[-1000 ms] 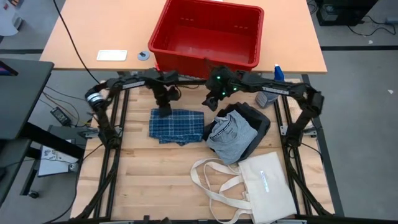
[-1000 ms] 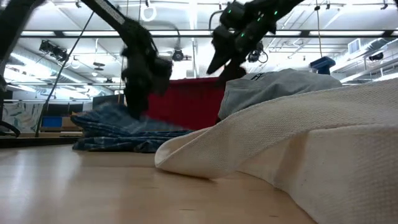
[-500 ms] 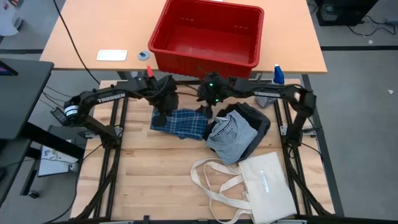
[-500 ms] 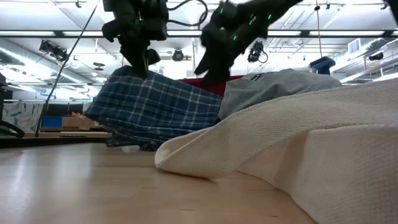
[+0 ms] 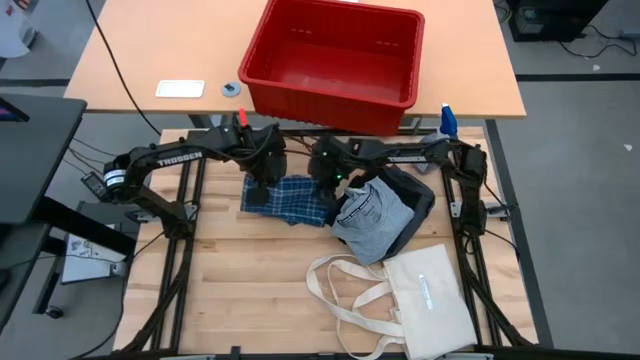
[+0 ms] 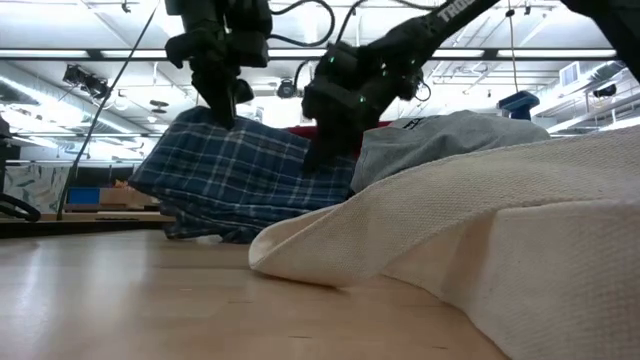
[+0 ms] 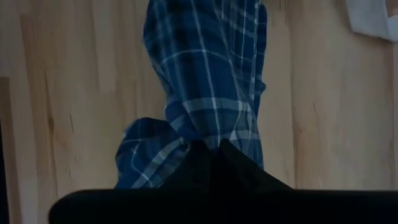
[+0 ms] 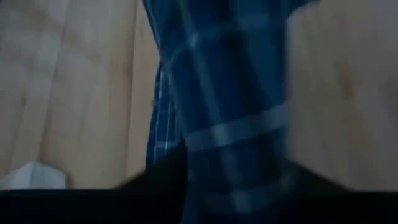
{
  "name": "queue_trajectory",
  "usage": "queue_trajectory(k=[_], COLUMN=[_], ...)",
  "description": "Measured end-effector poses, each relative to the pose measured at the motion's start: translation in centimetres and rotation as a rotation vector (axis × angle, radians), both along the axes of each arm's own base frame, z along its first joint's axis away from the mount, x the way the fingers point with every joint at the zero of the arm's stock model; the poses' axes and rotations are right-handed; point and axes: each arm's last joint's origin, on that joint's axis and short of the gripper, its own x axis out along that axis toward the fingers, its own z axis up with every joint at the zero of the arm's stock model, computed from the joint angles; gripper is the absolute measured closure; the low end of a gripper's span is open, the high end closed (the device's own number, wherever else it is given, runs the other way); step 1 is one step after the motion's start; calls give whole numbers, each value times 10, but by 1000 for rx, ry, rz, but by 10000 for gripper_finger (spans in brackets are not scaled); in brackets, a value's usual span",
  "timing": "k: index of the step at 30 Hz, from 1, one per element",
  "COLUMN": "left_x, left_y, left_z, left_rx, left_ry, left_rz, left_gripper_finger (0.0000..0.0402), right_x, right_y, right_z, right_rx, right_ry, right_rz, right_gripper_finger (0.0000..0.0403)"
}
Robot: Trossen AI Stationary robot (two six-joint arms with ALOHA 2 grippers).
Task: Fold laundry
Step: Stack the blue polo shirt on top of the gray shirt
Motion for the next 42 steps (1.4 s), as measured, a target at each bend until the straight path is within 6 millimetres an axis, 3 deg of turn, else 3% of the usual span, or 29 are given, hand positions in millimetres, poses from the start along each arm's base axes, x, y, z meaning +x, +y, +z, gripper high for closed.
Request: queue_trajectory(k=[2,3,8,17,21,24,28,34,38,42], left_x=[-1,-1,-4,-21,-13,13,58,119,137,141], left_y=[1,2,-1,-44,-61,-78,-100,-132,-136,-141], left_z=[0,0,11,112,133,130,112,81,61,54], left_rx=[-2,-2,-62,-102,-226,-308,-411,-595,-661,-654], left_ry=[4,4,-80,-555,-704,-755,-776,-842,-795,-770], left_rz=[7,10,81,125,83,19,-13,-51,14,32], left_gripper_finger=[393,393,393,393,393,393,393,393,393,393], right_x=[-4,-6,-25,-61,-80,-99,-123,-139,-152,-169], right_y=[0,-1,6,39,58,73,88,110,121,126], right_z=[13,20,62,178,208,222,230,239,233,211], right_rx=[-18,-28,-41,-24,44,98,194,273,286,293], right_ry=[-35,-54,-49,-94,-61,3,157,150,198,298], right_rz=[9,20,-22,38,151,252,313,358,348,327], right_gripper_finger=[349,371,361,379,371,371,377,376,376,376])
